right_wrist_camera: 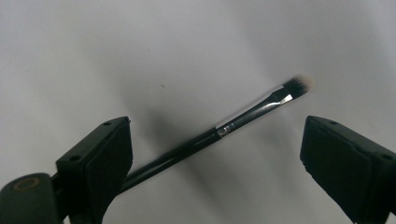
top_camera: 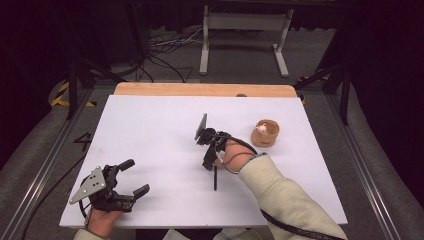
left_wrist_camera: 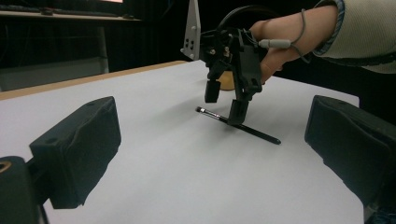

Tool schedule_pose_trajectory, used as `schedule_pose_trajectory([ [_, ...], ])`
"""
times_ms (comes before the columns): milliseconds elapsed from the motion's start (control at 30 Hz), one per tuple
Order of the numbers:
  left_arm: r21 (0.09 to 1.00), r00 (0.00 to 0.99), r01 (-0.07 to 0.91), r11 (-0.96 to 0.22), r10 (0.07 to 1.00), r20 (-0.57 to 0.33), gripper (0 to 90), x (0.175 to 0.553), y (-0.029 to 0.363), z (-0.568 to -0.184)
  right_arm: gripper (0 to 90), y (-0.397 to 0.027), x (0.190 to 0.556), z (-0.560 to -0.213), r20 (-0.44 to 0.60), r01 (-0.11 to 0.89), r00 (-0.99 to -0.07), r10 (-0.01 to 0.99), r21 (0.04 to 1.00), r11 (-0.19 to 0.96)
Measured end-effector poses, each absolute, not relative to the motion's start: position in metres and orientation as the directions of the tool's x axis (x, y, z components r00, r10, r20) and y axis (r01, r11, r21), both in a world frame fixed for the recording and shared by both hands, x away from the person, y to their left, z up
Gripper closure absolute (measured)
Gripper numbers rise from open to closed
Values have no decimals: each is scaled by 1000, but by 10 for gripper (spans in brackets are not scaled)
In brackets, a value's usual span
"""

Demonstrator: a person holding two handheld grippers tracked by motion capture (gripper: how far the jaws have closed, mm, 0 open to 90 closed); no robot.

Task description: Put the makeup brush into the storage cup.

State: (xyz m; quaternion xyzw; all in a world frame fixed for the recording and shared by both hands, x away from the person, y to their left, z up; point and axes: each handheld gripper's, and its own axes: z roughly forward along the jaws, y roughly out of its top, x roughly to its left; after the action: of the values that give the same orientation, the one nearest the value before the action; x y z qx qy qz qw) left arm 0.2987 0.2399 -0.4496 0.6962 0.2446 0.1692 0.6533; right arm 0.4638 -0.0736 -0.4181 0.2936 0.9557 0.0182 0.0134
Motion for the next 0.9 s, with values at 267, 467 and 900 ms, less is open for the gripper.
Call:
schedule_pose_trajectory([
  [267, 992, 824, 124, -26, 560, -88, 41, 299, 240, -450, 263, -76, 466, -423, 22, 612, -791, 611, 35, 790],
  [467, 992, 824, 127, -19, 558, -95, 44, 298, 239, -450, 375, -77, 466, -423, 28, 627, -779, 626, 32, 779],
  [900, 992, 824, 123, -23, 559, -89, 45, 298, 240, -450, 719, -76, 465, -420, -7, 640, -768, 640, -5, 768],
])
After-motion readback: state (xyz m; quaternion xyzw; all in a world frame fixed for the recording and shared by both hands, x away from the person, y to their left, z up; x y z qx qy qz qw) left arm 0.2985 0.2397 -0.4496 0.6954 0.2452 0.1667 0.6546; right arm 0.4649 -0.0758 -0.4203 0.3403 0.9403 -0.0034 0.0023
